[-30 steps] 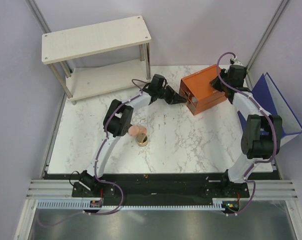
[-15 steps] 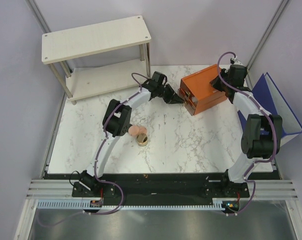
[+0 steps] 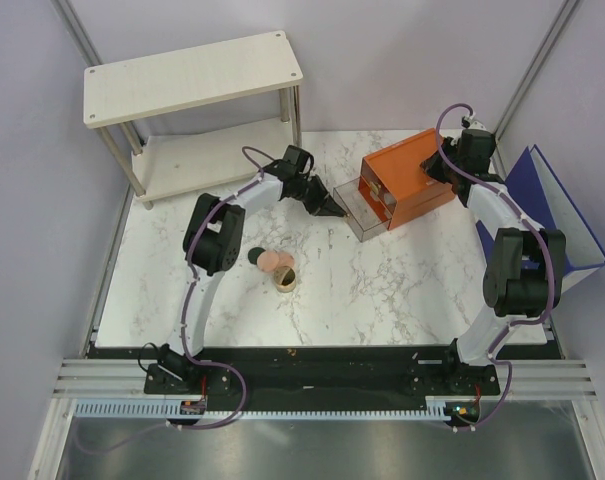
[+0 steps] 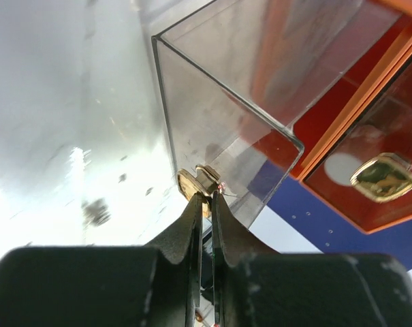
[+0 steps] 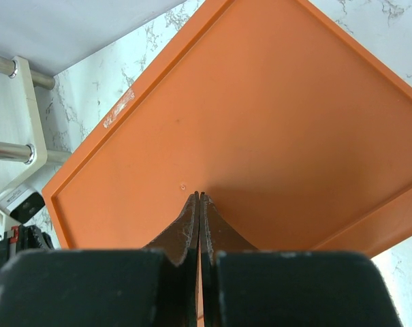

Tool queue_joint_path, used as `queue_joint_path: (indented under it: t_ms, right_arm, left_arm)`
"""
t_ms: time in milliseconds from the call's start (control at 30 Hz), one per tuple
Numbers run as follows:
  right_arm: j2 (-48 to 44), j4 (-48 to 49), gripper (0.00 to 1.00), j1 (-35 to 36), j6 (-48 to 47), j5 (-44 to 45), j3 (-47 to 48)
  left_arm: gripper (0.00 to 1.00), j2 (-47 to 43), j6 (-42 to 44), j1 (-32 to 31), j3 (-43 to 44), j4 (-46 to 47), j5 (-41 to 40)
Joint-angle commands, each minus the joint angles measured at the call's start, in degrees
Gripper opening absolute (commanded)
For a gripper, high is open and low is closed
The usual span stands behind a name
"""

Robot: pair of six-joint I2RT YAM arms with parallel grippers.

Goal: Organize the makeup

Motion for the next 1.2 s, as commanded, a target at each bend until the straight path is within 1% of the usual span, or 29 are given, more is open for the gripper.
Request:
queue_joint_path:
  t_ms: [0,200,300,367,500,600,667,700,733,767,800,833,867,900,933,967,1033,1100,1167]
  right_arm:
    - [7.5,-17.8,0.0,0.2,-2.2,2.4,-5.4]
    - [7.9,-17.3,0.0,0.2,-2.1,2.3,-5.9]
    - [7.8,-17.0,0.0,0.2,-2.0,2.2,-6.2]
    - [7.6,-17.1,0.0,0.1,-2.1,2.2,-6.2]
    - [7.2,-17.1,0.0,0.2,-2.2,2.4,-6.3]
    - [7.1,-17.1,0.0,0.1,-2.2,2.3,-6.4]
    - [7.1,-17.1,0.0,0.1,-2.2,2.3,-6.5]
    - [7.1,-17.0,0.0,0.2,-2.3,2.4,-6.6]
    - [7.0,-17.1,0.0,0.2,-2.4,2.4,-6.6]
    - [7.0,-17.1,0.0,0.1,-2.4,2.5,-6.7]
    - [7.0,-17.1,0.0,0.1,-2.3,2.5,-6.7]
    - [7.0,-17.1,0.0,0.2,-2.4,2.3,-6.8]
    - [6.8,-17.1,0.0,0.1,-2.4,2.4,-6.7]
    - [6.8,-17.1,0.0,0.1,-2.4,2.6,-6.8]
    - [6.5,-17.1,0.0,0.2,-2.4,2.7,-6.9]
    - [6.5,-17.1,0.0,0.2,-2.3,2.6,-6.9]
    - [6.2,-17.2,0.0,0.1,-2.3,2.8,-7.0]
    - [6.1,-17.2,0.0,0.1,-2.5,2.8,-7.0]
    - [6.1,-17.3,0.0,0.2,-2.5,2.8,-7.0]
  left_arm:
    - [0.03,-2.1,7.8,4.0,-7.5,-8.5,-8.9]
    - [0.03,-6.1,8.3,5.3,-12.4,-8.8,-8.9]
    - [0.03,-6.6,8.5,5.4,-12.5,-9.2,-9.2]
    - [0.02,-6.9,9.4,5.4,-12.2,-11.2,-9.2]
    - [0.02,-8.0,10.9,6.7,-14.0,-11.8,-8.9]
    - [0.02,-8.7,14.2,6.9,-12.8,-12.1,-8.6]
    - [0.06,-9.4,17.1,6.9,-11.7,-12.0,-8.6]
    - [0.09,-9.8,18.1,6.9,-10.5,-11.9,-8.6]
    - [0.16,-10.1,20.0,6.9,-9.6,-11.7,-8.4]
    - [0.2,-10.3,20.9,6.9,-8.8,-11.3,-8.0]
    - [0.26,-11.3,21.8,6.9,-7.2,-11.1,-8.2]
    - [0.39,-11.9,23.2,6.9,-6.5,-11.1,-8.6]
    - [0.44,-12.5,23.9,7.0,-5.9,-11.1,-9.2]
    - [0.47,-13.7,24.7,7.0,-4.7,-11.1,-9.3]
    - [0.54,-14.5,26.4,7.0,-4.4,-11.1,-9.9]
    - [0.59,-15.2,27.2,7.1,-4.3,-11.5,-10.7]
    - [0.64,-17.2,29.3,7.6,-4.1,-12.5,-11.5]
    - [0.66,-18.3,30.9,8.3,-3.6,-15.0,-12.2]
    - [0.66,-19.8,34.9,8.4,-2.7,-17.2,-14.9]
